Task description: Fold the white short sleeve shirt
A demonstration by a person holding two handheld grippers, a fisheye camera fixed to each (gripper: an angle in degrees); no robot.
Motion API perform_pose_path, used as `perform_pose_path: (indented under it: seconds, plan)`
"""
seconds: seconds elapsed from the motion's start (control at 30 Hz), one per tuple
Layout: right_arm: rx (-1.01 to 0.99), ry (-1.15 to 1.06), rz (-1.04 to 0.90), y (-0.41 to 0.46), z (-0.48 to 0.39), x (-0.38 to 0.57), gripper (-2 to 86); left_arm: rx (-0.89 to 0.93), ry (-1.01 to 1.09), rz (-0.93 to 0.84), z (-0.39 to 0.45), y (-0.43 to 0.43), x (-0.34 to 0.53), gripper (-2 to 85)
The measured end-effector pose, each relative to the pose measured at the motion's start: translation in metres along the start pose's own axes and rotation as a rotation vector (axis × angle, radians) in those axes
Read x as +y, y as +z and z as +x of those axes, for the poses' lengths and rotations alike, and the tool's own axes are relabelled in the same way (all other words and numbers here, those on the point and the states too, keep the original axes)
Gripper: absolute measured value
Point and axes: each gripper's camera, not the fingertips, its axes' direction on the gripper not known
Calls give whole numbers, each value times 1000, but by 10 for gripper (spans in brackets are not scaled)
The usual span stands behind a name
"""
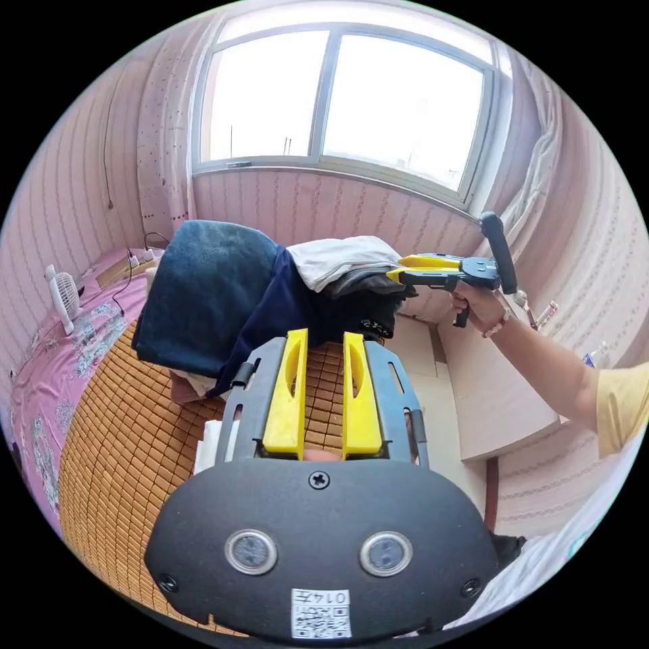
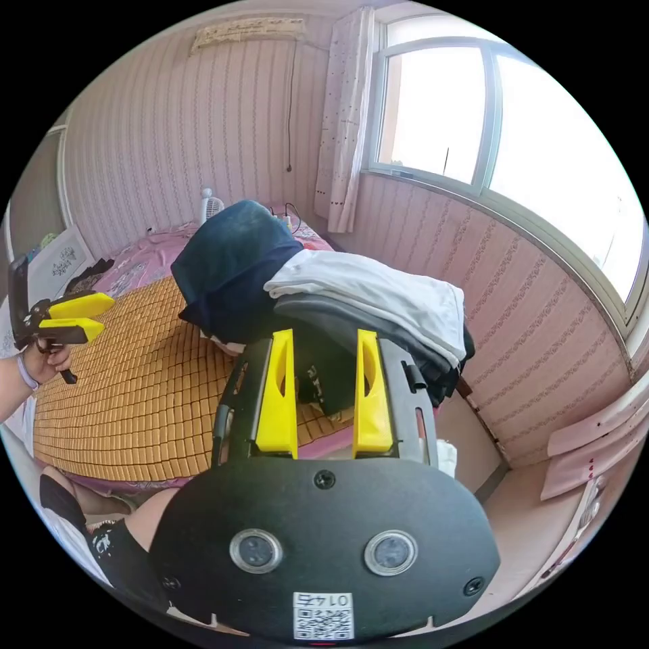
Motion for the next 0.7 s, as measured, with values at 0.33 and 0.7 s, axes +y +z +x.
perform_pose_path:
  seconds: [0.33, 0.7]
  plan:
    - [19, 40, -70, 65, 67, -35, 135, 3, -165, -130, -29, 148, -121, 105]
    - [-280, -132, 248, -53, 46, -50, 8, -197, 29, 49, -14, 29, -122, 30]
